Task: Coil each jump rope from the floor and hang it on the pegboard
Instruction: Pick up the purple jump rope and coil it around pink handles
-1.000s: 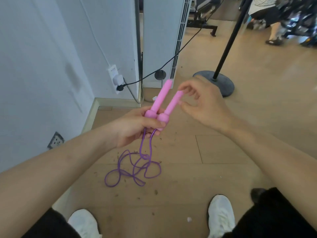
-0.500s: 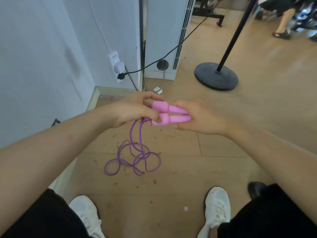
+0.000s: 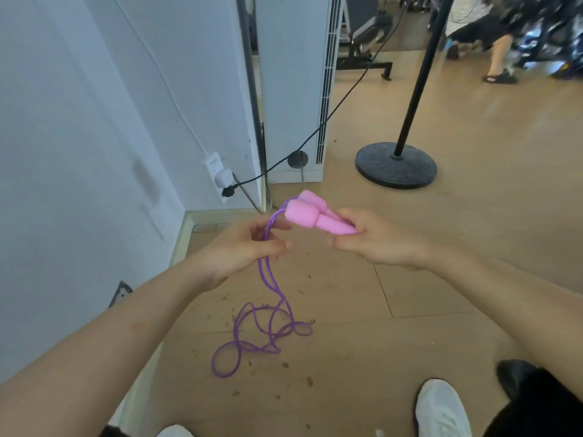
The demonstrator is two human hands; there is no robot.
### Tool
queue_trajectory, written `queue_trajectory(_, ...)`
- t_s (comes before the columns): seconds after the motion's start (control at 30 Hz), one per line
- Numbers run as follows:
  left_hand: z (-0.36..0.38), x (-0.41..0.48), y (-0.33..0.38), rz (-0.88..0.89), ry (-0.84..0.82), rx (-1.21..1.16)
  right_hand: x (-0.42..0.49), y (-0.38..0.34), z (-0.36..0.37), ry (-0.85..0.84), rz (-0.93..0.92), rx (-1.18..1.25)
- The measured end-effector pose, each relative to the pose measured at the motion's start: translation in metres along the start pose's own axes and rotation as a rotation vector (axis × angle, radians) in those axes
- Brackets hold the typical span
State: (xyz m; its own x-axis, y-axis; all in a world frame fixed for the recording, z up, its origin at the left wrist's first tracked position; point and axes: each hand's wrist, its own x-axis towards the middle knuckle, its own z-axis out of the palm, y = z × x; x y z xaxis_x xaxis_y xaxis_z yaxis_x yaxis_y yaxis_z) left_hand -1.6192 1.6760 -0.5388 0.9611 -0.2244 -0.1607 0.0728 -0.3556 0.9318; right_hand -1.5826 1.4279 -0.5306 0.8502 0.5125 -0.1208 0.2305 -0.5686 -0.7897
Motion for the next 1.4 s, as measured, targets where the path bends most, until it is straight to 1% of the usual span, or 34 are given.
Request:
queue_trajectory(0.1,-0.005,0.003,-0.002,0.0,0.102,-0.163,-0.001,-0.01,-0.01,0.016,0.204,0.474)
queue_trajectory(0.13,-0.004,0.003,-0.001,0.006,0.147,-0.199,0.0,-0.013,-0.013,0.019,0.246,0.618)
queue_trajectory(0.23,0.0,0.003,0.002,0.04,0.278,-0.247,0.005,-0.019,-0.019,-0.012,0.294,0.938)
queue_trajectory(0.33,0.007,0.002,0.004,0.087,0.393,-0.254,0.005,-0.022,-0.021,-0.084,0.286,1.199)
queue_trajectory(0.4,0.013,-0.001,0.007,0.136,0.437,-0.208,0.004,-0.024,-0.018,-0.113,0.274,1.274)
queue_trajectory(0.43,0.018,-0.004,0.008,0.167,0.433,-0.176,0.004,-0.026,-0.017,-0.121,0.269,1.302)
queue_trajectory(0.57,0.035,-0.009,0.009,0.23,0.309,-0.096,0.0,-0.032,-0.013,-0.188,0.28,1.396)
queue_trajectory(0.67,0.036,-0.008,0.008,0.233,0.243,-0.06,-0.003,-0.035,-0.008,-0.315,0.298,1.417)
queue_trajectory(0.73,0.034,-0.008,0.008,0.225,0.237,-0.013,-0.004,-0.035,-0.003,-0.41,0.282,1.439)
queue_trajectory(0.8,0.032,-0.007,0.007,0.2,0.23,0.013,-0.004,-0.036,-0.001,-0.408,0.307,1.399)
queue_trajectory(0.93,0.032,-0.005,0.005,0.157,0.191,0.058,-0.004,-0.039,-0.001,-0.314,0.327,1.189)
queue_trajectory(1.03,0.03,-0.007,-0.001,0.117,0.1,0.103,-0.001,-0.037,-0.002,-0.231,0.36,0.838)
queue_trajectory(1.1,0.025,-0.008,-0.008,0.111,0.052,0.187,0.0,-0.035,-0.004,-0.185,0.362,0.626)
queue_trajectory(1.17,0.019,-0.009,-0.013,0.124,0.03,0.35,0.002,-0.028,-0.006,-0.127,0.365,0.495)
queue_trajectory(1.23,0.012,-0.01,-0.015,0.1,0.011,0.427,0.005,-0.021,-0.009,-0.089,0.383,0.394)
queue_trajectory(1.3,0.003,-0.011,-0.014,0.068,-0.015,0.438,0.006,-0.015,-0.012,-0.1,0.4,0.304)
queue_trajectory(1.4,-0.011,-0.014,-0.01,0.038,-0.051,0.403,0.003,-0.011,-0.012,-0.178,0.398,0.166)
